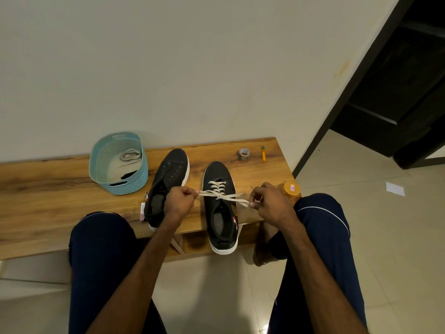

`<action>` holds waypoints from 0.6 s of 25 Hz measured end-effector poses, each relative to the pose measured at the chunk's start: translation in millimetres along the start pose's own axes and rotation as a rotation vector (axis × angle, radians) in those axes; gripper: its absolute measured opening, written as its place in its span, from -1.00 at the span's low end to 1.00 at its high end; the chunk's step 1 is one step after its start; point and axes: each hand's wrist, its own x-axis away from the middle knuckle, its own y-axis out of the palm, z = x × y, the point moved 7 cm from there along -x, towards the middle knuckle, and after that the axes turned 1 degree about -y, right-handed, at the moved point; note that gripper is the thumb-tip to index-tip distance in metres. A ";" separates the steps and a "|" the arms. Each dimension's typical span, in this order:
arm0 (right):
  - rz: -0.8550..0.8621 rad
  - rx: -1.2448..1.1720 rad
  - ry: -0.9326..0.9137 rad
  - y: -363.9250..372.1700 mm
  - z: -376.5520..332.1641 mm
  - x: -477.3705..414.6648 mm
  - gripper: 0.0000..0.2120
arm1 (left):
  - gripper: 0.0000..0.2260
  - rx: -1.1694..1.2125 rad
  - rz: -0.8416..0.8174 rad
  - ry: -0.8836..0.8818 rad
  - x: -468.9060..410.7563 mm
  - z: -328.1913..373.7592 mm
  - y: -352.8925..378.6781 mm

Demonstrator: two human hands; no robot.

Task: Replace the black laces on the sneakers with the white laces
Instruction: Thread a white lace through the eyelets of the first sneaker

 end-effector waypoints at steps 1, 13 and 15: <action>0.030 -0.066 0.004 -4.3 0.0 -0.2 -0.87 | -0.78 -0.104 0.035 0.100 2.1 5.5 -4.6; 0.052 0.128 -0.065 34.2 -58.6 5.5 -0.83 | -0.82 -0.526 0.033 0.515 42.7 50.8 19.2; 0.046 -0.032 0.007 34.8 -53.4 5.6 -0.87 | -0.83 -0.448 0.027 0.418 45.3 49.7 15.0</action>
